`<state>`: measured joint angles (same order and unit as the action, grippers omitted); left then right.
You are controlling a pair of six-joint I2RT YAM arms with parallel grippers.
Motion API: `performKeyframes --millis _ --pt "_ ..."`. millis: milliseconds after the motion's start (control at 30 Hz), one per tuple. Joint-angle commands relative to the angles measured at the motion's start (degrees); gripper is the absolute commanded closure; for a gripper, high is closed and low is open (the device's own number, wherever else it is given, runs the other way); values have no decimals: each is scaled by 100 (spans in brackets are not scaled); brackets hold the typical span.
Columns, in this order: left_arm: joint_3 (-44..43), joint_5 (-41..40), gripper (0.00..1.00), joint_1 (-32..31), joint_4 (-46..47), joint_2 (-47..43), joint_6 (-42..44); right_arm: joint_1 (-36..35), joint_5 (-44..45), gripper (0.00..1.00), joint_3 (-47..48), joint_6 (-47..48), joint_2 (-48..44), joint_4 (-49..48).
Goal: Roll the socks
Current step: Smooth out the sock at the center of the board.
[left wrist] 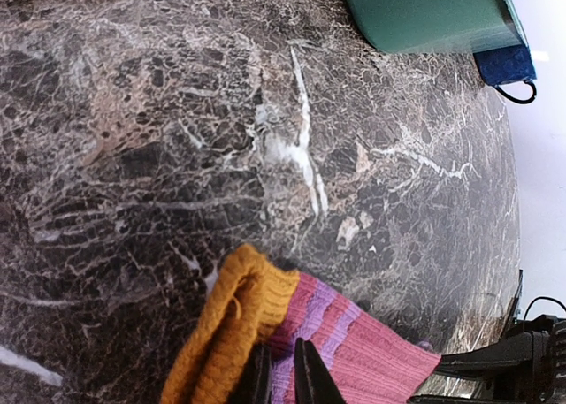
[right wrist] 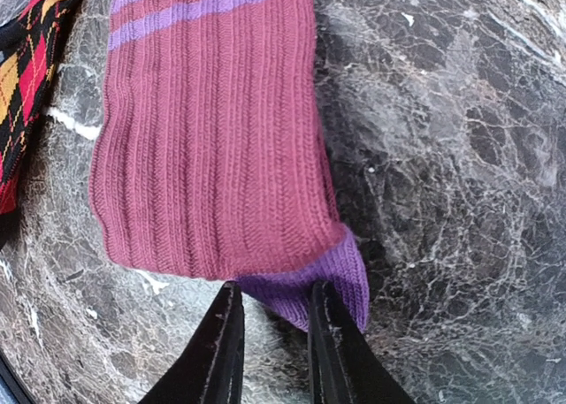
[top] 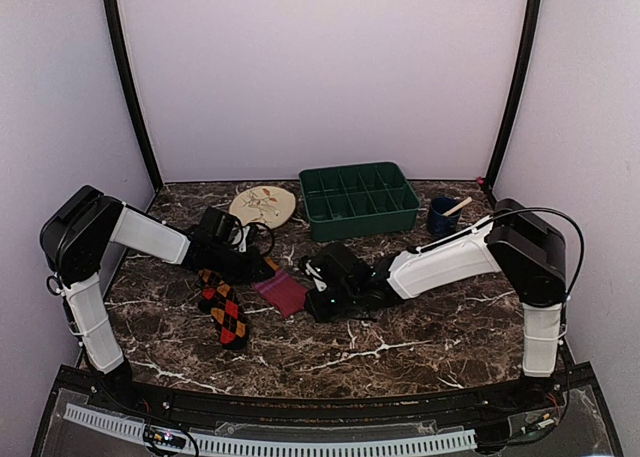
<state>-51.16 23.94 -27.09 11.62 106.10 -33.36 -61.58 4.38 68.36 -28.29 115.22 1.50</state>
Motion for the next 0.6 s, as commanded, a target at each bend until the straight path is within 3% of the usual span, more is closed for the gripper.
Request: performKeyframes --millis 0,167,567 --pt "98 -227 88 74 -368 -140 219 -171 4 76 -41 -132 195 691" --pt "47 -269 88 75 -366 -130 530 -265 339 75 -186 -88 -179 835" --pt "-322 539 90 -43 216 279 1615 -601 1282 63 -658 597 -1290 1208"
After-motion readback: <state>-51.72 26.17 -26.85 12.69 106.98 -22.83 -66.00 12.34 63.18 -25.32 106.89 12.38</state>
